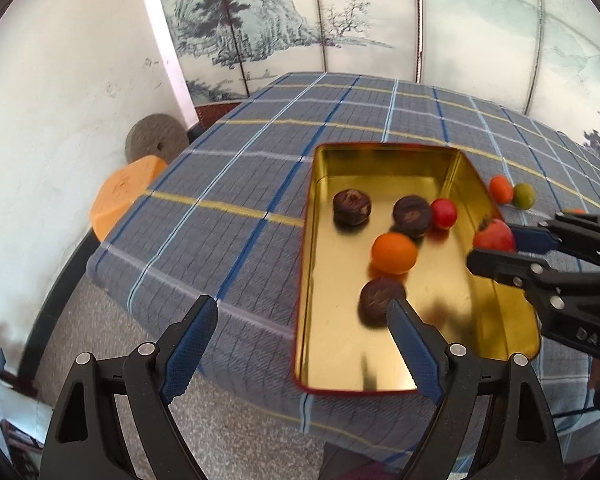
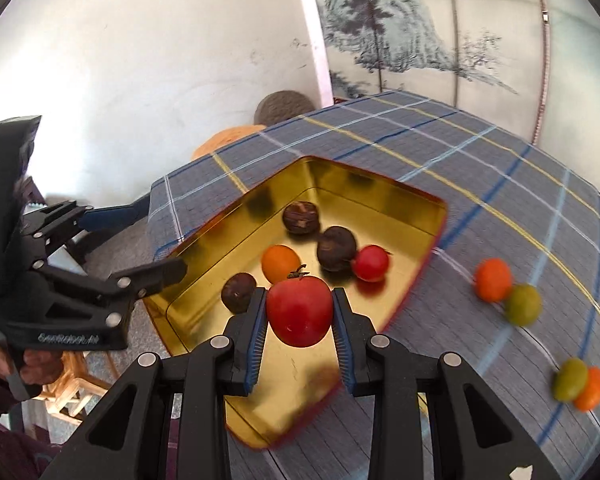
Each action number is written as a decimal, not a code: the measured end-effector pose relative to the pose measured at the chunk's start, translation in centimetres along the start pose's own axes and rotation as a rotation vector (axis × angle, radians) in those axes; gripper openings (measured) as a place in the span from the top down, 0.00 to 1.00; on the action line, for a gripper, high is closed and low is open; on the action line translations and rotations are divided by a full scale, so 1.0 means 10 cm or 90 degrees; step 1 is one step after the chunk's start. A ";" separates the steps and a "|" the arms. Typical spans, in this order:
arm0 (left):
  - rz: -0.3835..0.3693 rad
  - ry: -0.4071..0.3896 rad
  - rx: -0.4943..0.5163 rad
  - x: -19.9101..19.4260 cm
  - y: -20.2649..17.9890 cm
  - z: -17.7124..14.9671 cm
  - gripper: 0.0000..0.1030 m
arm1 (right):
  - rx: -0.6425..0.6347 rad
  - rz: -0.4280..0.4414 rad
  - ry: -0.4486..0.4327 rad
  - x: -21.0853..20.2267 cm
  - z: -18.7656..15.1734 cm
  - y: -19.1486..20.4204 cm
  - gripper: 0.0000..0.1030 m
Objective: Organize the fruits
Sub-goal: 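Lower the red tomato into the gold tray with the right gripper, then grasp a green lime with the left gripper while the right gripper grasps an orange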
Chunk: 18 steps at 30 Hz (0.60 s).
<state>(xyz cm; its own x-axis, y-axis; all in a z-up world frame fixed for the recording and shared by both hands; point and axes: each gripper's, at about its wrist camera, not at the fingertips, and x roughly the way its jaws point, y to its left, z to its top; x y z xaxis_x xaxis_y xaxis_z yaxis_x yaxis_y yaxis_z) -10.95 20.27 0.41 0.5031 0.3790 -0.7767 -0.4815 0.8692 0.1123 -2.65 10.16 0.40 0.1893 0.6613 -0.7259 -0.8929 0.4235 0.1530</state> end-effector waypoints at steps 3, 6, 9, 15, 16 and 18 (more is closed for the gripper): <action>-0.004 0.004 -0.004 -0.01 0.03 -0.04 0.16 | 0.009 0.009 -0.002 0.06 0.03 0.01 0.70; -0.011 0.004 0.003 -0.03 -0.01 -0.05 0.16 | 0.027 0.025 -0.046 -0.10 0.02 -0.03 0.38; -0.023 0.001 0.016 -0.04 -0.10 -0.02 0.16 | 0.038 -0.001 -0.079 -0.33 -0.06 -0.12 0.33; -0.104 -0.037 0.083 -0.25 -0.43 0.02 0.16 | 0.112 -0.107 -0.123 -0.97 -0.58 -0.70 0.33; -0.126 -0.043 0.100 -0.28 -0.53 0.04 0.16 | 0.127 -0.134 -0.116 -1.05 -0.71 -0.83 0.33; -0.157 -0.045 0.121 -0.32 -0.69 0.09 0.16 | 0.151 -0.200 -0.095 -1.22 -1.01 -1.09 0.33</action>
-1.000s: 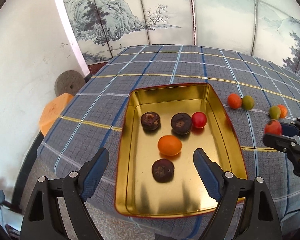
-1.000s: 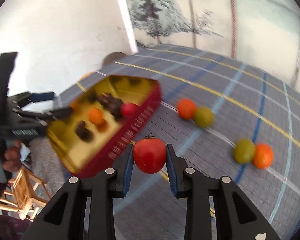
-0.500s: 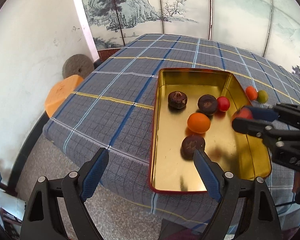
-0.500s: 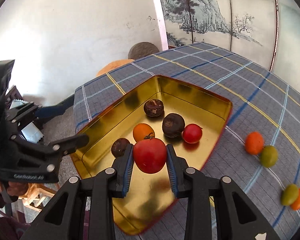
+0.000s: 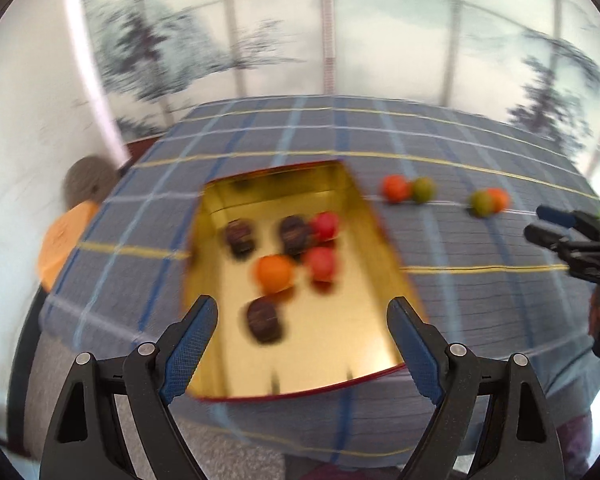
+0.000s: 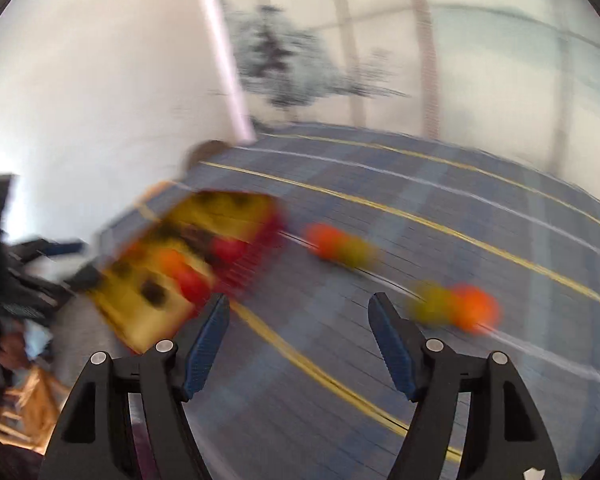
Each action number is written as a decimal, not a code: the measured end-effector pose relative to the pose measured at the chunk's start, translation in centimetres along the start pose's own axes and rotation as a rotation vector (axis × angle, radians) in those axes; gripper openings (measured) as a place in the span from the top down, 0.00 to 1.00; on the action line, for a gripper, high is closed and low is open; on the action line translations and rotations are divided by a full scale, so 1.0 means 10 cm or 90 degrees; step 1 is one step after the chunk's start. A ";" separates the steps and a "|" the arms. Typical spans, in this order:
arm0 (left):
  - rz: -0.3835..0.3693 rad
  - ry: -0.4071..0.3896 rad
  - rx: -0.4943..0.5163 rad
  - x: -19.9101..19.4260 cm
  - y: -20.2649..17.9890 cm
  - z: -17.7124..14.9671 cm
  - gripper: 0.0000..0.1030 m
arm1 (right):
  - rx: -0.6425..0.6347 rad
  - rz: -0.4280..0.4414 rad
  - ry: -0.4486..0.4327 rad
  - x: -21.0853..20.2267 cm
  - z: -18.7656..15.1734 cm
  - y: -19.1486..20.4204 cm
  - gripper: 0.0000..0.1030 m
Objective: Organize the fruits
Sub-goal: 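Grasp a green lime with the left gripper while the right gripper grasps an orange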
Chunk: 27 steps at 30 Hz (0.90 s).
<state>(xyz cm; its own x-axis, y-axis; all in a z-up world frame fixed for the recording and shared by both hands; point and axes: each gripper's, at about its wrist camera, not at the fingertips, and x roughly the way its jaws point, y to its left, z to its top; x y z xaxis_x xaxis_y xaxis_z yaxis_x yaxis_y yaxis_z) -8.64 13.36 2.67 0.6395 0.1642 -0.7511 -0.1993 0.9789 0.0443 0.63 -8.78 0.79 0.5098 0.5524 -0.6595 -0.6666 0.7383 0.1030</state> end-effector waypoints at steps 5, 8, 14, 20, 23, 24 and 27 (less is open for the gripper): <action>-0.103 0.011 0.025 0.12 -0.50 0.30 0.17 | 0.037 -0.134 0.040 -0.25 -0.43 -0.76 0.33; -0.140 0.023 0.050 0.26 -0.82 0.52 0.26 | 0.062 -0.159 0.044 -0.36 -0.57 -1.05 0.33; -0.202 0.045 0.139 0.68 -1.46 0.80 0.29 | 0.146 -0.110 0.009 -0.53 -0.70 -1.40 0.33; -0.264 0.036 0.287 1.07 -1.93 0.95 0.31 | 0.174 -0.070 -0.012 -0.56 -0.71 -1.48 0.29; -0.283 0.068 0.334 1.27 -2.08 1.04 0.32 | 0.174 -0.057 -0.018 -0.57 -0.72 -1.47 0.26; -0.281 0.070 0.348 1.31 -2.12 1.07 0.32 | 0.174 -0.054 -0.019 -0.58 -0.72 -1.47 0.26; -0.294 0.089 0.387 1.47 -2.22 1.16 0.32 | 0.174 -0.046 -0.024 -0.59 -0.72 -1.47 0.25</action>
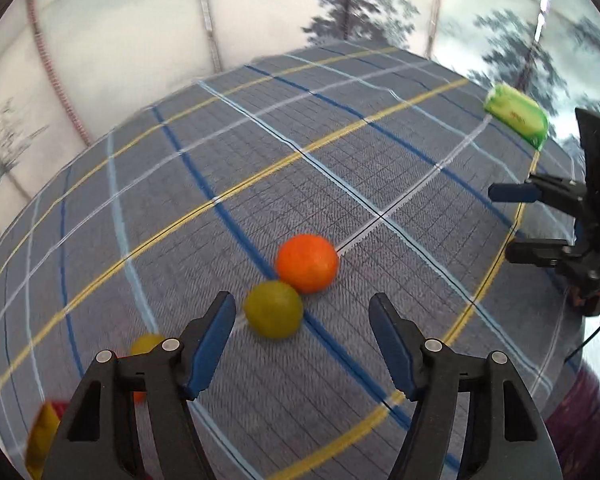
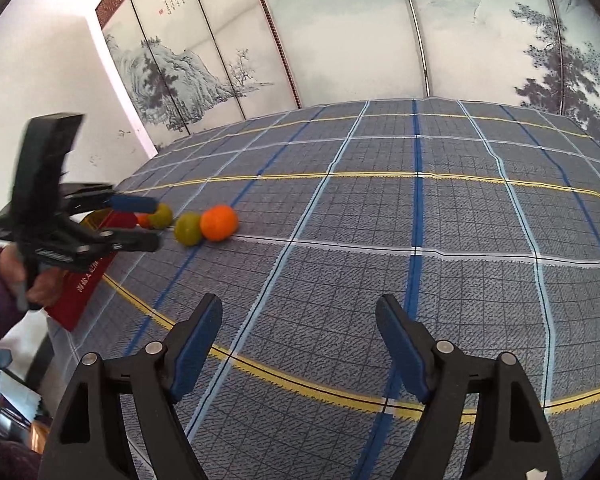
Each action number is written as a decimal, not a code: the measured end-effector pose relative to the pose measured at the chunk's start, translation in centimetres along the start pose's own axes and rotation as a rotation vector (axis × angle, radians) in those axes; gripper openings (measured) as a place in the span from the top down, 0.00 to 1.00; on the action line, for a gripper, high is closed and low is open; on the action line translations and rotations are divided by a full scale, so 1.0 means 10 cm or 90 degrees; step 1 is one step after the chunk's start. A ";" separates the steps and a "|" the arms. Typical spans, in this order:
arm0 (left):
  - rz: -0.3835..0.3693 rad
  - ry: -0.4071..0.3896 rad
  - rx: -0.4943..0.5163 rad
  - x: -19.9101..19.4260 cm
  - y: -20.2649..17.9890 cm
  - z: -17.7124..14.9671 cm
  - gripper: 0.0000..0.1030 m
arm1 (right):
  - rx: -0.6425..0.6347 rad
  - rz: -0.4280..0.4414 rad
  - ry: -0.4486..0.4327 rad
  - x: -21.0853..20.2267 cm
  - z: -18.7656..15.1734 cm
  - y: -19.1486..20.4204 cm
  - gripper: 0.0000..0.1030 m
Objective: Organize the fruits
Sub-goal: 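Grasp a green lime with the left gripper while the right gripper grasps an orange, then carry the green lime into the gold tray with the left gripper and release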
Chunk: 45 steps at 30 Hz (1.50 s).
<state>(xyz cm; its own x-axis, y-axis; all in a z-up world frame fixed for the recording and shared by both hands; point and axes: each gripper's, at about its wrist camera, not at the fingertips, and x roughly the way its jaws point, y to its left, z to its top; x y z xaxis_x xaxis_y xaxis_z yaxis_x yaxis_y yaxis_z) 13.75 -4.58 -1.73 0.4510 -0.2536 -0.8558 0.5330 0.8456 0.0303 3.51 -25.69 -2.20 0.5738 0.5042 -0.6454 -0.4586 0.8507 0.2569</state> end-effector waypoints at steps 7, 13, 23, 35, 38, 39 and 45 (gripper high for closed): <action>-0.033 0.064 0.052 0.30 0.06 0.01 0.39 | 0.001 0.007 0.000 0.00 -0.01 0.00 0.18; 0.038 0.057 -0.003 0.20 0.05 -0.08 0.66 | 0.002 0.009 0.012 0.03 -0.01 0.01 0.16; 0.060 -0.021 -0.232 -0.47 -0.24 -0.53 0.65 | -0.069 0.057 0.023 0.23 0.21 0.29 0.15; 0.102 -0.053 -0.278 -1.05 -0.42 -0.88 0.65 | -0.213 0.037 0.110 1.27 0.70 0.91 0.16; 0.130 -0.063 -0.281 -1.16 -0.42 -0.95 0.65 | -0.205 0.039 0.147 1.46 0.66 0.92 0.33; 0.142 -0.066 -0.282 -1.20 -0.41 -0.98 0.65 | -0.217 0.033 0.139 1.45 0.65 0.96 0.40; 0.184 -0.086 -0.292 -1.35 -0.36 -1.14 0.65 | -0.188 0.028 0.124 1.33 0.56 0.97 0.65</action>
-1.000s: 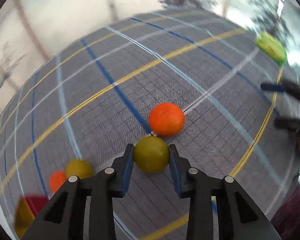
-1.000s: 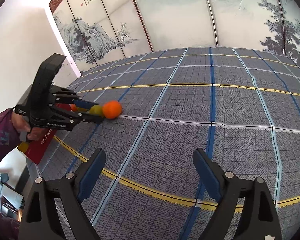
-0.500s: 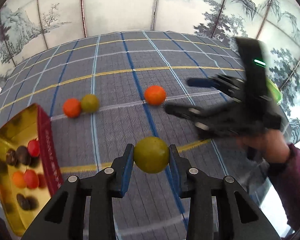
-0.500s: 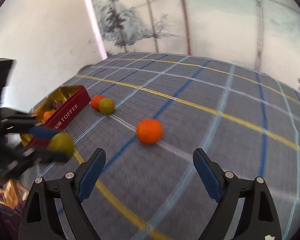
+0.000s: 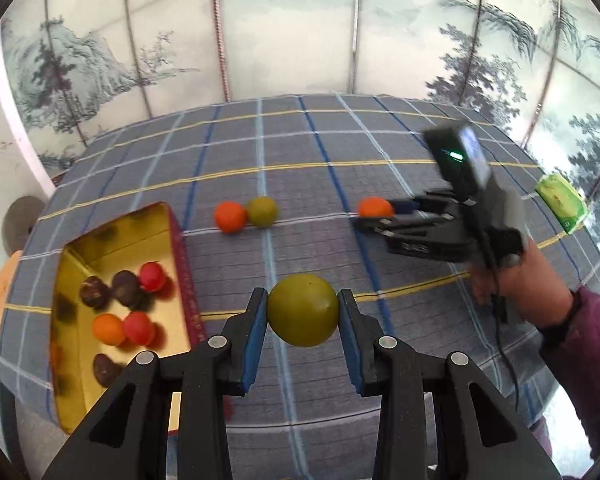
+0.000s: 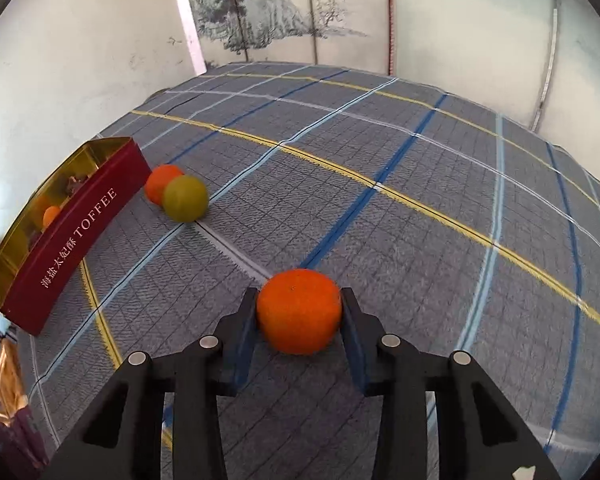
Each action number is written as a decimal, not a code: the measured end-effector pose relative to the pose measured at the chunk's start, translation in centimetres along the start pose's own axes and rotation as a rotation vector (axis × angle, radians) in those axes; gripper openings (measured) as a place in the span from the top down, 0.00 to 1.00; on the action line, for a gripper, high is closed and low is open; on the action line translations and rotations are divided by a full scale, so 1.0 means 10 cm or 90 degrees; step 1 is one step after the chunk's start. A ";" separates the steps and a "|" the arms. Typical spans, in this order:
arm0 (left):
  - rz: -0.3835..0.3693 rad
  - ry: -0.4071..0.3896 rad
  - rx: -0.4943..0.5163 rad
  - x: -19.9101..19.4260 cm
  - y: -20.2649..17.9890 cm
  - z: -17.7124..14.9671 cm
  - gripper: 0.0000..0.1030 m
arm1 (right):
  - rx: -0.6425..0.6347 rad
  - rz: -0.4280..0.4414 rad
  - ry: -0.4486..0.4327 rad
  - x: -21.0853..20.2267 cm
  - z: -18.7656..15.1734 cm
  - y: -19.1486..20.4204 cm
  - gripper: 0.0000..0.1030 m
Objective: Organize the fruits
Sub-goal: 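Carry the green lime into the gold tray with the left gripper and release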
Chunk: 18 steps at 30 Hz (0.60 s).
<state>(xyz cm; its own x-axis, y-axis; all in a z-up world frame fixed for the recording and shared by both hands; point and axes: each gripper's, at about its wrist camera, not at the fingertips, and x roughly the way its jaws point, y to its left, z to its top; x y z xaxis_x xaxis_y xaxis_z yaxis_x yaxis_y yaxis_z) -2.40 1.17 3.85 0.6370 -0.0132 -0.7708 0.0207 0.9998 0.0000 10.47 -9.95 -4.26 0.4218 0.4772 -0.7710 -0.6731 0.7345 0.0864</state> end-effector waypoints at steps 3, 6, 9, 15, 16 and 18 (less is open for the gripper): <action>0.011 -0.004 -0.013 -0.02 0.11 -0.04 0.65 | 0.043 0.003 -0.011 -0.12 -0.13 -0.03 0.65; 0.017 -0.004 -0.030 -0.04 0.23 -0.08 0.65 | 0.085 -0.008 -0.030 -0.25 -0.24 -0.11 0.65; 0.031 -0.008 -0.043 -0.06 0.34 -0.13 0.65 | 0.111 -0.022 -0.034 -0.31 -0.31 -0.17 0.65; 0.071 -0.010 -0.074 -0.06 0.63 -0.27 0.65 | 0.104 -0.040 -0.021 -0.29 -0.32 -0.15 0.65; 0.076 -0.006 -0.083 -0.05 0.70 -0.30 0.65 | 0.100 -0.043 -0.018 -0.27 -0.31 -0.13 0.65; 0.084 -0.001 -0.098 -0.03 0.80 -0.34 0.65 | 0.095 -0.046 -0.013 -0.25 -0.31 -0.12 0.65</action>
<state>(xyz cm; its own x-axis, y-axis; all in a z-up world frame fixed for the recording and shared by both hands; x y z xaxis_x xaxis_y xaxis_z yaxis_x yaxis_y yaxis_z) -5.02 9.20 1.90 0.6276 0.1177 -0.7696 -0.1810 0.9835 0.0028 8.34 -13.50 -4.37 0.4786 0.4297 -0.7657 -0.5436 0.8298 0.1259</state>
